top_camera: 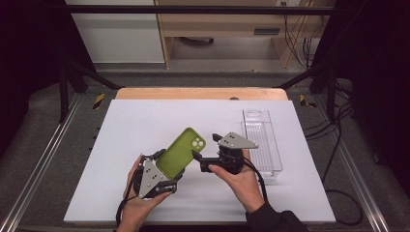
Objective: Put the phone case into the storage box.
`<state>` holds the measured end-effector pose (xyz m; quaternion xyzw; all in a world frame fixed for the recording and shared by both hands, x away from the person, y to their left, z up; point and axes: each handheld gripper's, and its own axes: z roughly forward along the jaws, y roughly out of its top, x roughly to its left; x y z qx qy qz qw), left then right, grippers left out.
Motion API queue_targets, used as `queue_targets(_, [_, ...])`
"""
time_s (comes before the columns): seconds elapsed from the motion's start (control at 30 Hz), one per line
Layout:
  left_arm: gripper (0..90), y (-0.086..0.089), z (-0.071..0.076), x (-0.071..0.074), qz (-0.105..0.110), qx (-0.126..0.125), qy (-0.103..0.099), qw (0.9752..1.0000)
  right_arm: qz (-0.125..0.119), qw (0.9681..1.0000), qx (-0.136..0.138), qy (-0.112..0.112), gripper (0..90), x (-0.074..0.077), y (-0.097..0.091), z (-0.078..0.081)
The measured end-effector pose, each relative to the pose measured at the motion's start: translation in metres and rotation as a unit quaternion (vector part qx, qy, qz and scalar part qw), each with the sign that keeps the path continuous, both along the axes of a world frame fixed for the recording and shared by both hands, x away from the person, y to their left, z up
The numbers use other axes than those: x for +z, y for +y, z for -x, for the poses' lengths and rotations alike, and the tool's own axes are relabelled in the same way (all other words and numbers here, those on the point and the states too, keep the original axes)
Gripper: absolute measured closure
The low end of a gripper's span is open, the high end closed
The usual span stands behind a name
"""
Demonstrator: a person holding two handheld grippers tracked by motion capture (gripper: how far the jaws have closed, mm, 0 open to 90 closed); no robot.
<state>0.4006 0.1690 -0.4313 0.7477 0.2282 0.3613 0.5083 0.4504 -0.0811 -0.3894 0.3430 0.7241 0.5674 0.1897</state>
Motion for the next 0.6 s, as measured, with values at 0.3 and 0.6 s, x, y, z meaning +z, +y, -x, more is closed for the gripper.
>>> queue_targets(0.3, [16.4, -0.0035, 0.0028, 0.0006, -0.005, -0.004, -0.009, 0.9999, -0.026, 0.9993, 0.017, 0.021, 31.4, 0.0002, 0.0067, -0.0033])
queue_targets(0.6, [16.3, -0.0028, 0.0035, 0.0014, -0.001, -0.001, -0.015, 0.9999, -0.039, 0.9982, 0.028, 0.035, 42.9, -0.001, 0.0054, -0.0058])
